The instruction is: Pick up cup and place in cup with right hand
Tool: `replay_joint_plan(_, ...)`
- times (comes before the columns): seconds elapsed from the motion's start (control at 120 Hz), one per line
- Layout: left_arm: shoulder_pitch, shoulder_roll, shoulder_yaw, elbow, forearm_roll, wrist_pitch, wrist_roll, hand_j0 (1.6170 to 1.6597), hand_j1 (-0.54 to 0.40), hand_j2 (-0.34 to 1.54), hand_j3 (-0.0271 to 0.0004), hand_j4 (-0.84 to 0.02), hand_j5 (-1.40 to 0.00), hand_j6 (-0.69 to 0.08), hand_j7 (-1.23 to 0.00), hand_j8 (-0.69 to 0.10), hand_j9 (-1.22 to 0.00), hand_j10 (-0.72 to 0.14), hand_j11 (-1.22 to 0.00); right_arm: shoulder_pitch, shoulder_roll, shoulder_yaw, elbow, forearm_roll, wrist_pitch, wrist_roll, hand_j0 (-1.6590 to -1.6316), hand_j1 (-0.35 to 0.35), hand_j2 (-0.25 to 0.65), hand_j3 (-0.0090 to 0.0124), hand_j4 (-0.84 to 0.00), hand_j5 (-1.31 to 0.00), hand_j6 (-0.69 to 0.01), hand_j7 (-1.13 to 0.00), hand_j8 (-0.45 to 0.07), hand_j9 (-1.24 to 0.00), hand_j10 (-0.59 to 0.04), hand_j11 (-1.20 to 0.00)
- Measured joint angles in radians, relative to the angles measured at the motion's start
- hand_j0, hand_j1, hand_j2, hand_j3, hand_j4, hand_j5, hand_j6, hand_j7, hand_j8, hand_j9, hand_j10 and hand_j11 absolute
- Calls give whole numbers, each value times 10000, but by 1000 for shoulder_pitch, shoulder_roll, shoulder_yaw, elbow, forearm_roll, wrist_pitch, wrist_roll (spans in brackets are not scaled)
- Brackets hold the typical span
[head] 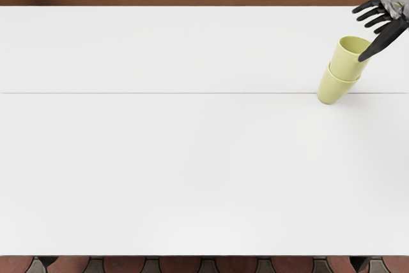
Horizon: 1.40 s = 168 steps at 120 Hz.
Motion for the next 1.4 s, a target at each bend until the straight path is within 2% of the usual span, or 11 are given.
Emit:
replay_joint_plan(0.175, 0, 0, 0, 0, 0, 0, 0, 16581, 3490, 0, -1, -3, -1, -3, -1, -3, 0, -2, 0, 1, 0, 7, -1, 26, 2, 0, -16580, -1295, -282, 0, -1912, -2443, -1934, -2433, -1882, -2438, -1888, -2436)
replay_joint_plan(0.35, 0, 0, 0, 0, 0, 0, 0, 16581, 3490, 0, -1, -3, -1, -3, -1, -3, 0, -2, 0, 6, -2, 10, 0, 79, 8, 0, -16580, -2502, -120, 0, -896, -1114, -916, -1106, -886, -1110, -880, -1108)
replay_joint_plan(0.433, 0, 0, 0, 0, 0, 0, 0, 16581, 3490, 0, -1, -3, -1, -3, -1, -3, 0, -2, 0, 8, -5, 14, 1, 97, 13, 0, -16580, -2839, -76, 0, -612, -743, -632, -735, -608, -740, -599, -738)
replay_joint_plan(0.525, 0, 0, 0, 0, 0, 0, 0, 16581, 3490, 0, -1, -3, -1, -3, -1, -3, 0, -2, 0, 10, -13, 49, 3, 152, 53, 0, -16580, -3080, -45, 0, -408, -477, -427, -469, -407, -474, -396, -472)
replay_joint_plan(0.767, 0, 0, 0, 0, 0, 0, 0, 16581, 3490, 0, -1, -3, -1, -3, -1, -3, 0, -2, 0, 11, -58, 121, 58, 323, 149, 0, -16581, -3371, -11, 0, -148, -149, -162, -144, -150, -147, -140, -145)
replay_joint_plan(1.025, 0, 0, 0, 0, 0, 0, 0, 16581, 3490, 0, -1, -3, -1, -3, -1, -3, 0, -2, 0, 2, -45, 130, 158, 521, 231, 0, -16581, -3460, -4, 0, -56, -44, -66, -41, -59, -42, -52, -41)
replay_joint_plan(1.117, 0, 0, 0, 0, 0, 0, 0, 16581, 3491, 0, -1, -3, -1, -3, -1, -3, 0, -2, 0, -9, -6, 127, 189, 575, 260, 0, -16581, -3473, -1, 0, -38, -28, -45, -26, -40, -27, -35, -26)
replay_joint_plan(1.242, 0, 0, 0, 0, 0, 0, 0, 16581, 3491, 0, 0, -3, -1, -3, 0, -3, 0, -2, 0, -52, 72, 124, 206, 606, 282, 0, -16581, -3482, -2, 0, -26, -16, -32, -14, -28, -15, -23, -14)
replay_joint_plan(1.4, 0, 0, 0, 0, 0, 0, 0, 16581, 3491, 0, 0, -3, -1, -3, 0, -3, 0, -2, 0, -91, 103, 129, 215, 617, 301, 0, -16581, -3488, -1, 0, -15, -8, -19, -6, -16, -7, -13, -7)
